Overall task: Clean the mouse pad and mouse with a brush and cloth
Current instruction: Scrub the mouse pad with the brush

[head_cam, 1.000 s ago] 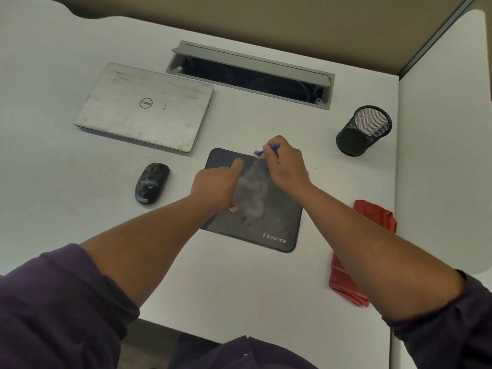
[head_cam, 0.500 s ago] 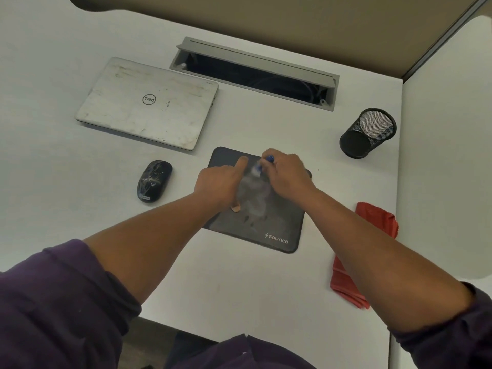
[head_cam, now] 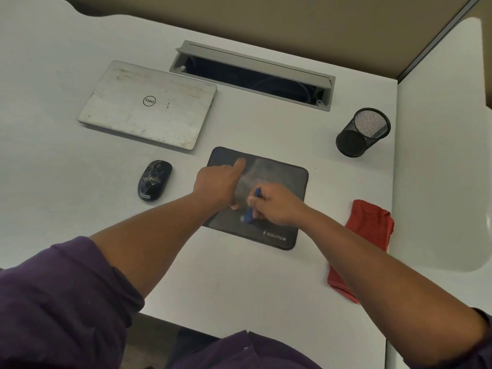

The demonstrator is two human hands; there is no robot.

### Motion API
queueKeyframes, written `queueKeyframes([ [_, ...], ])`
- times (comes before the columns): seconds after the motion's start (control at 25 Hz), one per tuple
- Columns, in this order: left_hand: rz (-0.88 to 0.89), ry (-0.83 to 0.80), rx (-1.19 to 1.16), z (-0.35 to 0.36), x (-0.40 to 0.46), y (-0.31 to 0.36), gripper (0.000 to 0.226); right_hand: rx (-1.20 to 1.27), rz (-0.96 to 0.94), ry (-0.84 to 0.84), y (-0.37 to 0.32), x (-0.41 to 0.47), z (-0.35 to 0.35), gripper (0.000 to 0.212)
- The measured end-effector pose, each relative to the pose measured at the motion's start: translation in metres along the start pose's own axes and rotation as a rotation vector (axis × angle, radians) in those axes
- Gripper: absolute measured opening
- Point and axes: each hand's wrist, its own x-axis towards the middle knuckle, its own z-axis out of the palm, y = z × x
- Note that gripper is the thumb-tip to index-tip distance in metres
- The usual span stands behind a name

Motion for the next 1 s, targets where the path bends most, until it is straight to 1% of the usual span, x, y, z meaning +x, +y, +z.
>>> queueKeyframes([
  [0.04, -0.001, 0.001, 0.012, -0.001, -0.001, 0.001, 0.096, 0.012, -0.020, -0.024, 0.000, -0.005, 0.005, 0.022],
  [0.12, -0.001, 0.005, 0.037, -0.002, -0.002, 0.004, 0.091, -0.017, -0.096, 0.094, -0.001, -0.013, 0.010, 0.021],
  [0.16, -0.005, 0.004, 0.048, -0.003, -0.002, 0.006, 0.090, -0.058, -0.113, 0.123, -0.001, -0.016, 0.010, 0.022],
  [0.2, -0.010, 0.001, 0.056, -0.003, -0.003, 0.006, 0.090, -0.122, -0.100, 0.084, -0.001, -0.019, 0.008, 0.024],
  [0.28, -0.010, -0.008, 0.056, -0.005, -0.004, 0.008, 0.091, -0.228, -0.047, -0.067, -0.001, -0.025, 0.004, 0.030],
  [0.32, -0.010, -0.013, 0.056, -0.005, -0.004, 0.008, 0.090, -0.215, -0.043, -0.070, 0.000, -0.028, 0.001, 0.030],
  [0.4, -0.006, -0.010, 0.071, -0.005, -0.004, 0.010, 0.085, -0.141, -0.073, 0.052, 0.002, -0.037, -0.002, 0.026],
  [0.44, 0.000, -0.006, 0.076, -0.005, -0.004, 0.012, 0.082, -0.131, -0.065, 0.060, 0.004, -0.042, -0.003, 0.024],
  [0.52, 0.017, -0.010, 0.086, -0.004, -0.003, 0.013, 0.074, -0.171, -0.015, -0.063, 0.008, -0.053, -0.001, 0.026],
  [0.56, 0.026, -0.019, 0.099, -0.003, -0.002, 0.014, 0.069, -0.155, -0.002, -0.098, 0.011, -0.058, 0.002, 0.027],
  [0.68, 0.076, -0.029, 0.149, -0.004, -0.002, 0.014, 0.063, 0.020, 0.001, -0.018, 0.022, -0.078, 0.004, 0.023],
  [0.72, 0.092, -0.033, 0.167, -0.005, -0.001, 0.015, 0.063, -0.004, 0.016, -0.004, 0.027, -0.083, 0.001, 0.021],
  [0.76, 0.108, -0.043, 0.184, -0.005, -0.001, 0.016, 0.065, -0.097, 0.036, 0.009, 0.034, -0.087, -0.003, 0.020],
  [0.8, 0.122, -0.056, 0.198, -0.006, 0.000, 0.016, 0.067, -0.201, 0.060, 0.044, 0.040, -0.090, -0.008, 0.021],
  [0.84, 0.135, -0.066, 0.208, -0.008, 0.001, 0.016, 0.069, -0.247, 0.074, 0.096, 0.045, -0.093, -0.014, 0.021],
  [0.88, 0.144, -0.075, 0.211, -0.010, 0.002, 0.016, 0.071, -0.199, 0.068, 0.133, 0.049, -0.096, -0.018, 0.020],
  [0.92, 0.148, -0.085, 0.210, -0.012, 0.003, 0.016, 0.072, -0.077, 0.044, 0.145, 0.051, -0.099, -0.021, 0.018],
  [0.96, 0.150, -0.095, 0.212, -0.013, 0.004, 0.016, 0.073, 0.015, 0.030, 0.124, 0.051, -0.102, -0.022, 0.016],
  [1.0, 0.155, -0.100, 0.219, -0.014, 0.004, 0.017, 0.073, 0.037, 0.024, 0.080, 0.051, -0.105, -0.021, 0.014],
])
